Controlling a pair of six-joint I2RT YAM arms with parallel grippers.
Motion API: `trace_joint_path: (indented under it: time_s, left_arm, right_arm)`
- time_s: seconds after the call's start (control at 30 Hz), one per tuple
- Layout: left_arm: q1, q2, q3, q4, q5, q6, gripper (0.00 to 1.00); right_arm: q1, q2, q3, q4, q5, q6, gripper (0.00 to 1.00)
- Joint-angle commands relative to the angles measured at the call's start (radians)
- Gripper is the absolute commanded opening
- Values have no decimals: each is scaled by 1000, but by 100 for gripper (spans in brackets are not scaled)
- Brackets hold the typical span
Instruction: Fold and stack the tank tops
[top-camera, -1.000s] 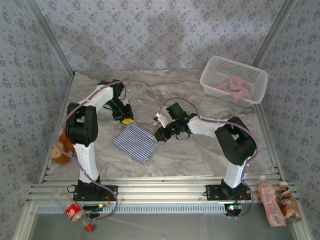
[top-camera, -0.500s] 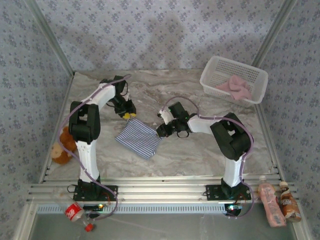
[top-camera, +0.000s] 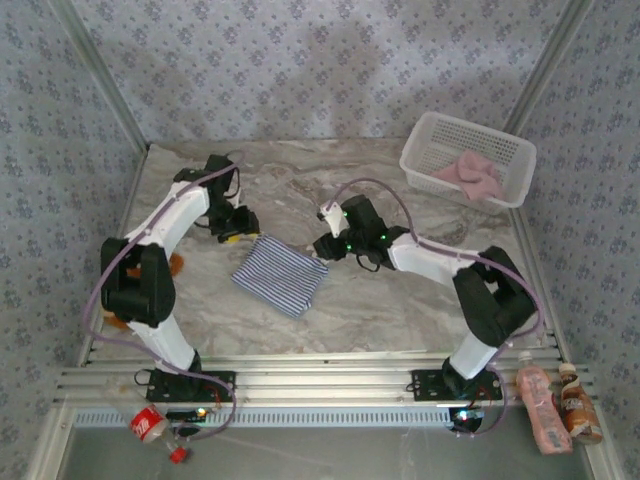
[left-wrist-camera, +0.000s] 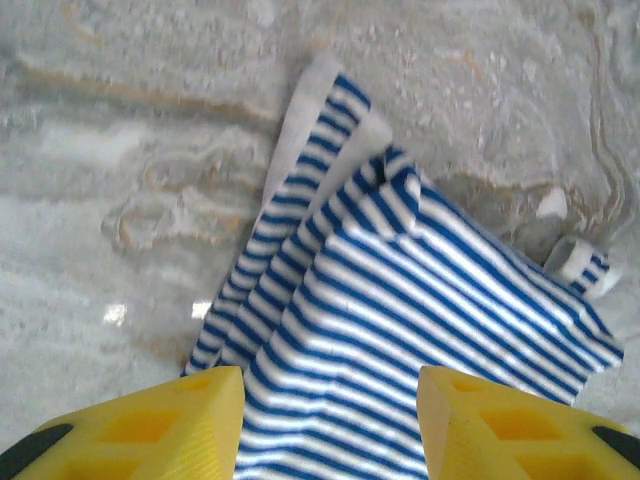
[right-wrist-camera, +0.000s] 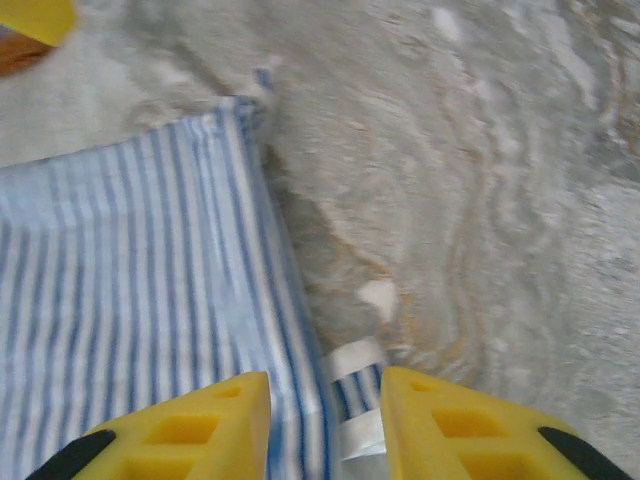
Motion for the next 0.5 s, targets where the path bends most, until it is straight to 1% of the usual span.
trace_joint_path:
  time_s: [0.0,0.07,0.17,0.27,0.37,0.47]
  left_arm:
    - [-8,-19,-73,-25,15,28,49]
    - [-8,-10,-104,12,30,64,49]
    - [-8,32,-105,86,46,132,49]
    - [-13,99,-59,130,45,206,49]
    - [-15,142,-59,187,56,249,49]
    - [-15,202,-37,202,58,280,49]
  right_arm:
    - [78,-38,-79,16,-80,-24,40]
    - [135,-27,-112,78,-104,-18,41]
    - [211,19,-115,116,-84,-70,43]
    - [249,70,-99,126,-49,-112,43]
    - [272,98,-87,85,10,-175,44]
    - [283,112,-95,51,52,-226,45]
